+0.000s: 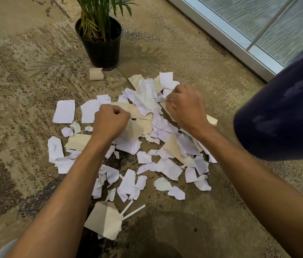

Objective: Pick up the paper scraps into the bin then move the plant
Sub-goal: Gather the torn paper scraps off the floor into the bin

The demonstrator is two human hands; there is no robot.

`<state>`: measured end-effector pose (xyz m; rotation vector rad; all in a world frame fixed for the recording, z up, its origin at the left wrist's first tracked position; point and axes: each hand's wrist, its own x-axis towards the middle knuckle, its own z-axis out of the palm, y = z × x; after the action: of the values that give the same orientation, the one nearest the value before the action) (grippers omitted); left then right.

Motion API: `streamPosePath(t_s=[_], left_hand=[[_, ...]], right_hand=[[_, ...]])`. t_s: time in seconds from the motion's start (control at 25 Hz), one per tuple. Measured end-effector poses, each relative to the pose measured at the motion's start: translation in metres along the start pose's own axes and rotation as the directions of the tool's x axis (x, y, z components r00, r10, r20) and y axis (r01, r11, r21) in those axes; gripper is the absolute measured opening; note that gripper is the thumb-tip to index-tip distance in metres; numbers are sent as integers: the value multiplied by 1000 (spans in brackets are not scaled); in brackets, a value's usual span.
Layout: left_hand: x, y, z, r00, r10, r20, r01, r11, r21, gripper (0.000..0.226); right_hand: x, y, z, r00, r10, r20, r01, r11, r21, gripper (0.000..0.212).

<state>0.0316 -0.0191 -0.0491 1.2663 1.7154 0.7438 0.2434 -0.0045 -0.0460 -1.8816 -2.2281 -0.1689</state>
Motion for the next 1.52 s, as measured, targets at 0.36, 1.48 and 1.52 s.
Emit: streamPosePath(t_s=[0.36, 1.48, 1.52], left_hand=[[1, -4, 3, 924, -116, 365, -68, 889, 453, 37], [-20, -15, 53, 999, -24, -45, 22, 999, -26, 16], [-19, -15, 52, 999, -36, -36, 34, 998, -56, 16]], right_hand=[[-40, -13, 18, 943, -63, 327, 75, 997, -23, 60], [-83, 7, -2, 834, 278, 477, -537, 609, 584, 26], [-83, 6, -1, 850, 279, 447, -502, 688, 524, 22]])
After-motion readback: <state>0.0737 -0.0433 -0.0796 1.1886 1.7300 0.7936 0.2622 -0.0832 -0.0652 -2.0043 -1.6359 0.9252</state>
